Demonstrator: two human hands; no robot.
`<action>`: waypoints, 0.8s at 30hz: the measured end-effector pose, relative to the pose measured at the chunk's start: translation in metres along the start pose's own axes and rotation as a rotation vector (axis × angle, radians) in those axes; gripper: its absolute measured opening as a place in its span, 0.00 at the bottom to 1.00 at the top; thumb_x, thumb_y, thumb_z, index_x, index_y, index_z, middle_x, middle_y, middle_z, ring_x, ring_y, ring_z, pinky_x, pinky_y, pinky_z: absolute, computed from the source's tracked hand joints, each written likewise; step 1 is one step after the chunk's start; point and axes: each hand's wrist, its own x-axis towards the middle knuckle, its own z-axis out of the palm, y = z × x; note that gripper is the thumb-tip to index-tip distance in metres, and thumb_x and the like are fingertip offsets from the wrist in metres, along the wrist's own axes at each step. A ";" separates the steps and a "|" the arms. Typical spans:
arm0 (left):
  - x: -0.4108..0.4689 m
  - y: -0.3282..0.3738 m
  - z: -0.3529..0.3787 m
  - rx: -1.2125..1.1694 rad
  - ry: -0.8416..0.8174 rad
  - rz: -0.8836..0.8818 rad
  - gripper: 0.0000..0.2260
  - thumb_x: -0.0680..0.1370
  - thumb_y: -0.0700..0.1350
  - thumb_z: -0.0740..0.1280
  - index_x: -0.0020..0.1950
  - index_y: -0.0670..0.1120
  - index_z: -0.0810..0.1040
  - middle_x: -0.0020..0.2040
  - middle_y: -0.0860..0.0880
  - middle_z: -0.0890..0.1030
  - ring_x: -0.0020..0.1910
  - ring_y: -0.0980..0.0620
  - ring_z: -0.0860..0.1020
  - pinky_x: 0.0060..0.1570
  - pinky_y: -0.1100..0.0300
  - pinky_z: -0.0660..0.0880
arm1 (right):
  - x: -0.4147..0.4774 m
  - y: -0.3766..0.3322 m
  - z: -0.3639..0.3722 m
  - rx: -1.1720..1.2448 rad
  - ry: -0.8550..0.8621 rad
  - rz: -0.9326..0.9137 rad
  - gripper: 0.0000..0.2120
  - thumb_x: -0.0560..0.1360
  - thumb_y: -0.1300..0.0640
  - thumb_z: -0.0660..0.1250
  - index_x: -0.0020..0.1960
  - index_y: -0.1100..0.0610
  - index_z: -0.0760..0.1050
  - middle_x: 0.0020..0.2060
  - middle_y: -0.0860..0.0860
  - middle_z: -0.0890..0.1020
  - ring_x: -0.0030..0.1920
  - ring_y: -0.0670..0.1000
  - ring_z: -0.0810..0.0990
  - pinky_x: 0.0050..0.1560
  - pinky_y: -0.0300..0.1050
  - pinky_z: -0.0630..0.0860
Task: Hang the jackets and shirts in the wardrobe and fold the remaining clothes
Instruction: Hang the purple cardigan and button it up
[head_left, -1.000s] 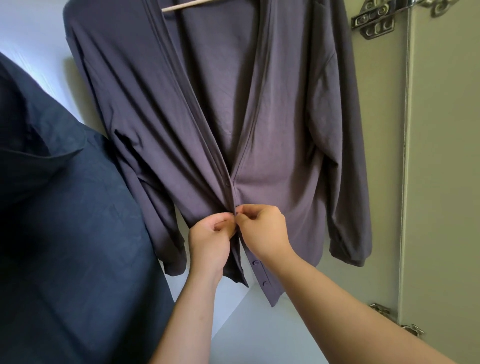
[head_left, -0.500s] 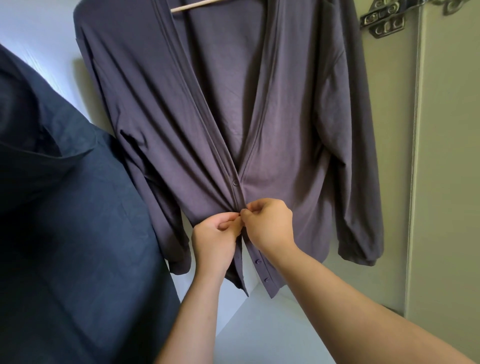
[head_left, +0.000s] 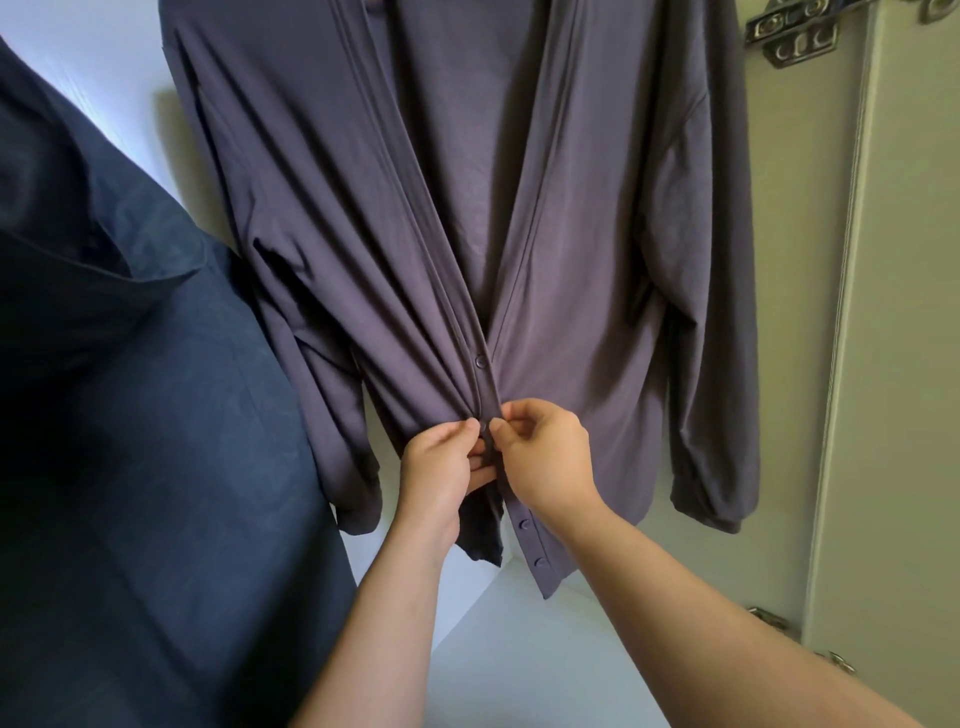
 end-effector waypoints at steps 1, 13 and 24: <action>-0.001 -0.001 -0.001 -0.033 -0.026 -0.009 0.07 0.83 0.38 0.65 0.48 0.40 0.82 0.33 0.48 0.82 0.34 0.52 0.84 0.36 0.57 0.82 | 0.000 0.002 -0.001 0.015 -0.008 -0.005 0.08 0.78 0.56 0.70 0.41 0.45 0.78 0.35 0.35 0.83 0.38 0.36 0.82 0.40 0.30 0.75; -0.005 -0.028 -0.019 0.252 -0.196 0.239 0.11 0.79 0.34 0.69 0.55 0.47 0.86 0.49 0.48 0.88 0.53 0.48 0.85 0.56 0.57 0.80 | -0.018 0.033 -0.007 0.006 -0.181 0.086 0.12 0.73 0.61 0.71 0.52 0.48 0.77 0.43 0.44 0.85 0.42 0.43 0.83 0.46 0.35 0.79; -0.010 -0.043 -0.028 0.262 -0.174 0.177 0.11 0.81 0.36 0.67 0.47 0.47 0.87 0.44 0.45 0.87 0.43 0.52 0.84 0.49 0.58 0.81 | -0.027 0.038 -0.010 -0.407 -0.117 -0.259 0.03 0.78 0.56 0.70 0.50 0.52 0.82 0.44 0.44 0.77 0.42 0.45 0.76 0.46 0.38 0.75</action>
